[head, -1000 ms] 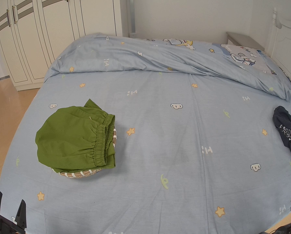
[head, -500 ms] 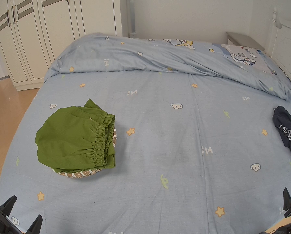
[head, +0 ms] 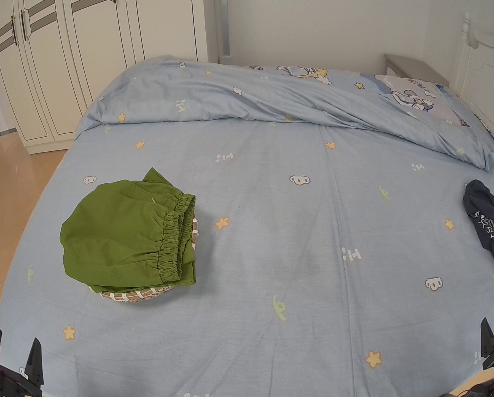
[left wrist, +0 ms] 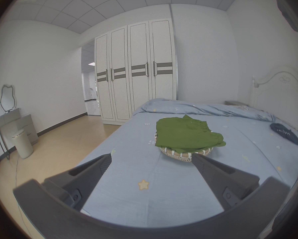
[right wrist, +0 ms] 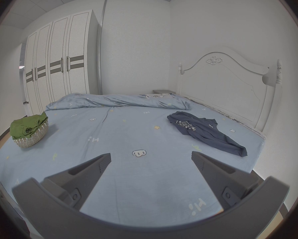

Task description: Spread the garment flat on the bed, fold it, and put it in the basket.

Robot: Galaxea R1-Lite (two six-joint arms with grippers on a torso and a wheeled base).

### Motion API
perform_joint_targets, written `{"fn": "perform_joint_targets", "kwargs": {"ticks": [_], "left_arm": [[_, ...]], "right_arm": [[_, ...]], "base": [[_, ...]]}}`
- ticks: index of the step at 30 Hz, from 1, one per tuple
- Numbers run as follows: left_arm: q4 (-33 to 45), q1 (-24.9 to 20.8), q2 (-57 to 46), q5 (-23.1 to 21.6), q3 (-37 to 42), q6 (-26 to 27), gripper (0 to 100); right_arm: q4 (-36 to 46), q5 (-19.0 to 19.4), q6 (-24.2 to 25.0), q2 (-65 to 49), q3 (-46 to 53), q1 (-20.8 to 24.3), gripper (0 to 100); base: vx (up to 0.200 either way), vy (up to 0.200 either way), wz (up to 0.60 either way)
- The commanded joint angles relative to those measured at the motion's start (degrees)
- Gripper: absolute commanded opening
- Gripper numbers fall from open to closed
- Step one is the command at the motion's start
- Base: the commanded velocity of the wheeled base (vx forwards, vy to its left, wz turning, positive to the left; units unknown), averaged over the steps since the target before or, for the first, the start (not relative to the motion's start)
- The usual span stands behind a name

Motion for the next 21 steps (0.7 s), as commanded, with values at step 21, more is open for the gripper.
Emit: {"fn": "perform_joint_targets", "kwargs": {"ticks": [21], "left_arm": [[1.9,-5.7,-5.6,-7.2,0.9,2.7,100]], "right_arm": [[-1.2,-0.1,0.2,4.6,1.0,13.7,100]], "base": [[0.0,0.0,0.0]]}}
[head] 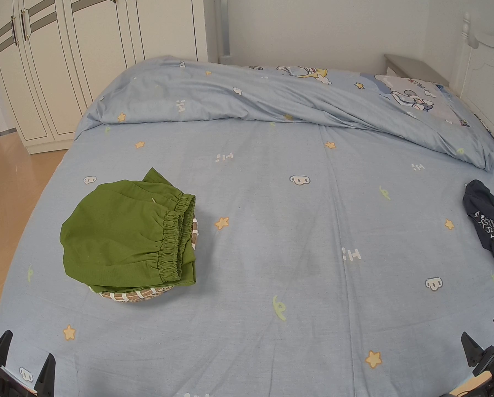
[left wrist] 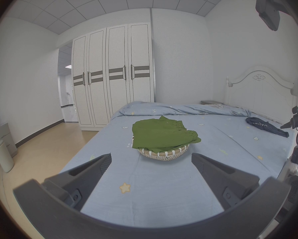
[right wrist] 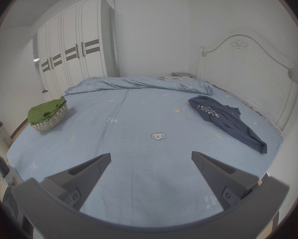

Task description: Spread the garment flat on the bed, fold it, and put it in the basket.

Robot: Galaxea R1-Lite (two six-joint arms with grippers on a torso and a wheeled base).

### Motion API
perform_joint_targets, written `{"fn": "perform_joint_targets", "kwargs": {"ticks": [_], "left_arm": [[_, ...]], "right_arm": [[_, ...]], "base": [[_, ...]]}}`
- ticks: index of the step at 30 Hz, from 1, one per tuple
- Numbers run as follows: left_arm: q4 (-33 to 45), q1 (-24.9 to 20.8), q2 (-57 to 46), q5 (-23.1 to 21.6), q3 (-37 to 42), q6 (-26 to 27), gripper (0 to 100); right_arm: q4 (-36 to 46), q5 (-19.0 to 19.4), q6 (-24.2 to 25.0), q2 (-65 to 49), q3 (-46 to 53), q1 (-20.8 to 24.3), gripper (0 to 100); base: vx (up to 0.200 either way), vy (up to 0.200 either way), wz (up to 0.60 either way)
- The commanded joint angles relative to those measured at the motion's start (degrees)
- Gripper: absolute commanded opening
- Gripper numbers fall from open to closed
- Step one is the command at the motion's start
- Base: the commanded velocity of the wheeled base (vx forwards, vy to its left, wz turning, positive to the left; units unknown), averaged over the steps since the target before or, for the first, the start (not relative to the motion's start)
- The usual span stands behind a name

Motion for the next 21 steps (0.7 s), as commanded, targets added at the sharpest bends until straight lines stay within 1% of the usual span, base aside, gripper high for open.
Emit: {"fn": "perform_joint_targets", "kwargs": {"ticks": [1,5,15,16,17,18,19,20,21], "left_arm": [[0.0,0.4,-1.3,-0.1,0.9,0.0,100],[0.0,0.6,-1.3,-0.1,0.9,0.0,100],[-0.1,0.5,-1.3,-0.1,0.9,0.0,100],[0.0,0.5,-1.3,-0.1,0.9,0.0,100],[0.0,0.5,-1.3,-0.1,1.0,0.0,100],[-0.1,0.5,-1.3,-0.1,0.9,0.0,100],[-0.1,0.5,-1.3,-0.1,0.9,0.0,100],[-0.1,0.5,-1.3,-0.1,0.9,0.0,100],[0.0,0.5,-1.3,-0.1,1.0,0.0,100]], "right_arm": [[-1.5,0.0,0.2,-5.5,1.0,1.6,100],[-1.5,0.1,0.2,-5.3,1.0,0.9,100],[-1.5,0.0,0.3,-5.2,1.0,1.2,100],[-1.5,0.0,0.3,-4.9,1.0,3.4,100],[-1.5,0.0,0.3,-4.8,1.0,4.4,100],[-1.5,0.0,0.2,-4.0,1.0,12.0,100],[-1.5,0.0,0.2,-4.4,1.0,15.8,100],[-1.5,0.0,0.3,-4.2,1.0,15.2,100],[-1.5,0.0,0.2,-4.2,1.0,13.3,100]], "base": [[0.0,0.0,0.0],[0.0,0.0,0.0],[0.0,0.0,0.0],[0.0,0.0,0.0],[0.0,0.0,0.0],[0.0,0.0,0.0],[0.0,0.0,0.0],[0.0,0.0,0.0],[0.0,0.0,0.0]]}}
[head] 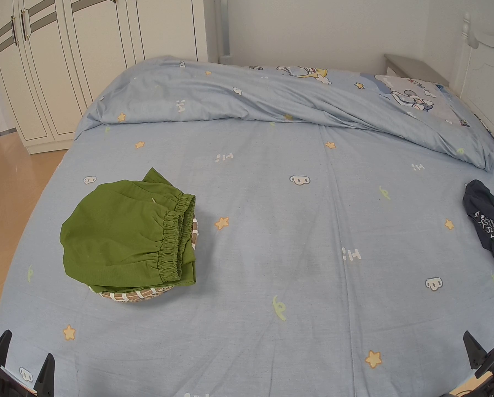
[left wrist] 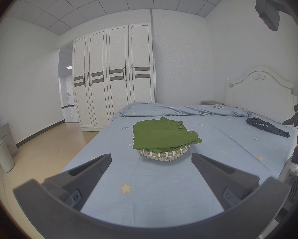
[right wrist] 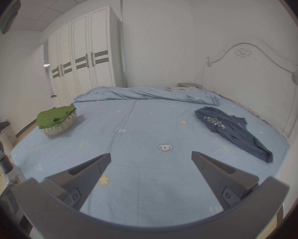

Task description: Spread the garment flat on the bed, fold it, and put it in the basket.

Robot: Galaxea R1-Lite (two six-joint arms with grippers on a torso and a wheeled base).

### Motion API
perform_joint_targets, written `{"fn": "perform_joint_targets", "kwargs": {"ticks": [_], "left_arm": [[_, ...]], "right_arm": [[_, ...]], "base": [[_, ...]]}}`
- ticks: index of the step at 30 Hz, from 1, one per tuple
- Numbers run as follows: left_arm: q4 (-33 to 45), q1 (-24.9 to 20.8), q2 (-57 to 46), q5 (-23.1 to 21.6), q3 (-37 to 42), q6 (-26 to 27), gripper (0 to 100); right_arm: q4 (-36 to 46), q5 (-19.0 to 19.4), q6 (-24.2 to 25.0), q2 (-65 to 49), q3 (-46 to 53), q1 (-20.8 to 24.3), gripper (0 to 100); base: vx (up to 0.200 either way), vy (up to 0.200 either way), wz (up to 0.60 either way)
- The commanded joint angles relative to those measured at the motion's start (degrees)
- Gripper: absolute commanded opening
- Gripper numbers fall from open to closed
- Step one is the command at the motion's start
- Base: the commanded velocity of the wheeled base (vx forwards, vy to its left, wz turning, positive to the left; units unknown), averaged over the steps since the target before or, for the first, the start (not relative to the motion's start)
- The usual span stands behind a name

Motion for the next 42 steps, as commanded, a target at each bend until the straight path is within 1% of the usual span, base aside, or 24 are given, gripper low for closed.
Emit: {"fn": "perform_joint_targets", "kwargs": {"ticks": [1,2,3,4,5,6,7,8,38,42], "left_arm": [[0.1,0.0,-0.9,0.0,1.0,0.0,100],[0.1,0.0,-0.9,0.0,1.0,0.0,100],[0.1,0.0,-0.9,0.0,0.9,0.0,100],[0.1,0.0,-0.9,0.0,0.9,0.0,100],[0.1,0.0,-0.9,0.0,0.9,0.0,100],[0.0,0.0,-0.9,0.0,0.9,0.0,100],[0.0,0.0,-0.9,0.0,0.9,0.0,100],[0.1,0.0,-0.9,0.0,0.9,0.0,100],[0.0,-0.1,-0.8,-0.1,0.9,-0.1,100],[0.0,-0.1,-0.8,0.0,1.0,-0.4,100]], "right_arm": [[0.0,0.0,-0.1,0.8,1.0,8.7,100],[0.0,0.0,-0.1,0.8,1.0,8.7,100],[-0.1,0.0,-0.1,-0.5,1.0,-0.1,100],[0.0,-0.1,0.3,-1.1,1.0,-2.8,100],[0.0,-0.1,0.1,-1.3,1.0,-2.8,100],[-0.1,-0.1,0.1,-1.8,1.0,-1.1,100],[-0.1,-0.1,0.1,-1.8,1.0,-0.9,100],[-0.1,-0.1,0.0,-4.9,1.0,1.1,100],[0.0,-0.1,0.1,-5.9,1.0,1.1,100],[0.0,0.0,0.1,-5.9,1.0,1.1,100]], "base": [[0.0,0.0,0.0],[0.0,0.0,0.0],[0.0,0.0,0.0],[0.0,0.0,0.0],[0.0,0.0,0.0],[0.0,0.0,0.0],[0.0,0.0,0.0],[0.0,0.0,0.0],[0.0,0.0,0.0],[-0.2,0.0,0.0]]}}
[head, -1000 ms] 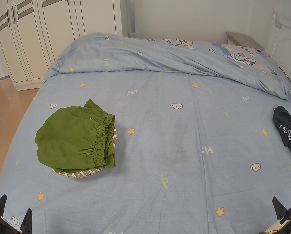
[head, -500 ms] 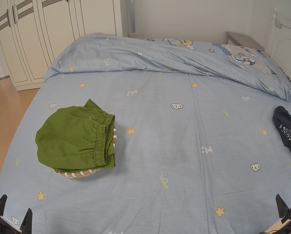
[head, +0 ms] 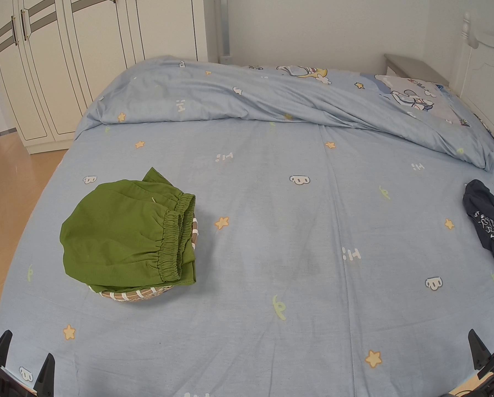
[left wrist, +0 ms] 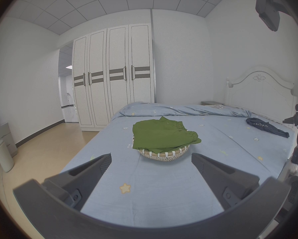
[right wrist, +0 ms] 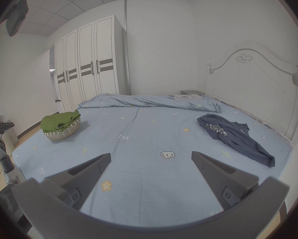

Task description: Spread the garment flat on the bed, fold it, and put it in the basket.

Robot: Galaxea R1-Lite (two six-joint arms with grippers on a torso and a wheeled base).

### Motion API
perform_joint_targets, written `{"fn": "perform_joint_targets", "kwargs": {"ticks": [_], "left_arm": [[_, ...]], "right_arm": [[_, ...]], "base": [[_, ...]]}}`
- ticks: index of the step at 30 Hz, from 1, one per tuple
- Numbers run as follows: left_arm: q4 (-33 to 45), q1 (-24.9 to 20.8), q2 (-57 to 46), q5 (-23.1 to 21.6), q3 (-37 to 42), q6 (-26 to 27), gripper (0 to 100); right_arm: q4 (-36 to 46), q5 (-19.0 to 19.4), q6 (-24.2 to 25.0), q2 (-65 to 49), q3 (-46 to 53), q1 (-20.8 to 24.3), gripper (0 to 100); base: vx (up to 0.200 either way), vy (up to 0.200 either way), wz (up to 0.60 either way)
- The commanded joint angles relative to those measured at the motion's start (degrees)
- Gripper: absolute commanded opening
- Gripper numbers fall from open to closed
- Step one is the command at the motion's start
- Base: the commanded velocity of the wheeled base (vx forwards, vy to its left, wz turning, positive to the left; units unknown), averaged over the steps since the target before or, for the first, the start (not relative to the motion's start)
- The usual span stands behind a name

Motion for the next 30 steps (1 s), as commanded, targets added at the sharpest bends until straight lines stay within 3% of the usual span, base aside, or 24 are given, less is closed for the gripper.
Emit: {"fn": "perform_joint_targets", "kwargs": {"ticks": [1,5,17,30], "left_arm": [[0.0,0.0,-0.9,0.0,1.0,-0.5,100],[0.0,0.0,-0.8,0.1,0.9,-0.6,100],[0.0,0.0,-0.8,0.1,0.9,-0.6,100],[0.0,0.0,-0.8,0.2,0.9,-0.7,100]], "right_arm": [[0.0,0.1,0.0,-1.0,1.0,0.1,100],[0.0,0.1,0.0,-1.0,1.0,0.0,100],[0.0,0.1,-0.1,-1.0,1.0,0.1,100],[0.0,0.1,-0.1,-1.0,1.0,0.1,100]], "base": [[-0.2,0.0,0.0],[-0.2,0.0,0.0],[0.0,0.0,0.0],[0.0,-0.2,0.0]]}}
